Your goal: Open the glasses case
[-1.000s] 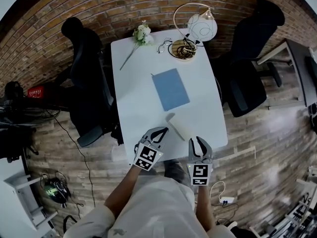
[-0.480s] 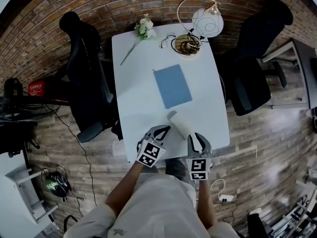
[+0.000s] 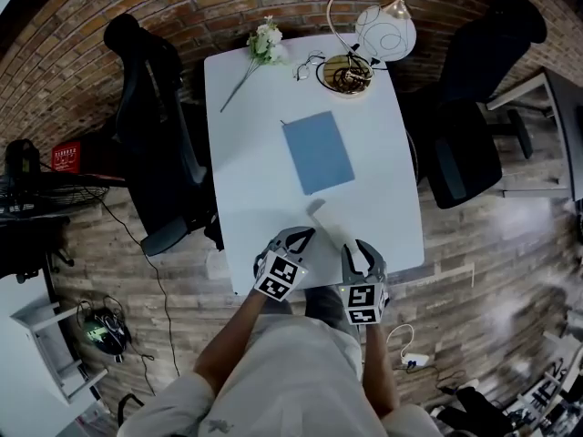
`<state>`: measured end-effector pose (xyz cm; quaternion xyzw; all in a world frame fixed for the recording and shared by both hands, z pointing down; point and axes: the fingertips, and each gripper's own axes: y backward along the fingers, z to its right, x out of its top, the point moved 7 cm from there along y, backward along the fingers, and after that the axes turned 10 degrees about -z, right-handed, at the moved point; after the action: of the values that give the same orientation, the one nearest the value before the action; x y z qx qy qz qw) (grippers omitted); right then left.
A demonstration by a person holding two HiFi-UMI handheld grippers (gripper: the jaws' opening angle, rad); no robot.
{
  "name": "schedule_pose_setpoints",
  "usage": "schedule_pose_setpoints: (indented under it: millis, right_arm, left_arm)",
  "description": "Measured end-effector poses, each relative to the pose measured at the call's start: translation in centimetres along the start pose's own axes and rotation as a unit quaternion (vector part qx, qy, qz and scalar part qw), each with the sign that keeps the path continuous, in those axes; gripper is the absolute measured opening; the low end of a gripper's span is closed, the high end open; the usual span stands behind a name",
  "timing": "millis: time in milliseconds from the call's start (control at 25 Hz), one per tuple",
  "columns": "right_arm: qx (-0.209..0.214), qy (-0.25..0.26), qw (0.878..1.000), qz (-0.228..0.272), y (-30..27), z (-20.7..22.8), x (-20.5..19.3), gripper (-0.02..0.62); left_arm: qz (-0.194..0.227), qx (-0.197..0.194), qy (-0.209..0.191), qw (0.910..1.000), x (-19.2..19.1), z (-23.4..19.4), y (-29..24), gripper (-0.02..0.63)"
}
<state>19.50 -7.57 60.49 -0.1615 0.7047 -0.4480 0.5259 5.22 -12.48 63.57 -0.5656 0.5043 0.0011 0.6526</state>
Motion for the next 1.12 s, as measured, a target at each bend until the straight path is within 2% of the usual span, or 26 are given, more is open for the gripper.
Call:
schedule_pose_setpoints:
  millis: [600,1120]
  right_arm:
    - [0.036,0.058,0.996,-0.050,-3.5,-0.5,-1.1,0.230]
    - [0.039,0.093,0.991,-0.087,-6.5,-0.6,-2.1,0.306]
  left_arm:
    - [-0.023,0.005,0.015,0.9996,-1.1,0.2,-2.2,0.003]
    - [-0.039,0.003,0.019,0.9991,-1.6,0.1,-3.8,0.003]
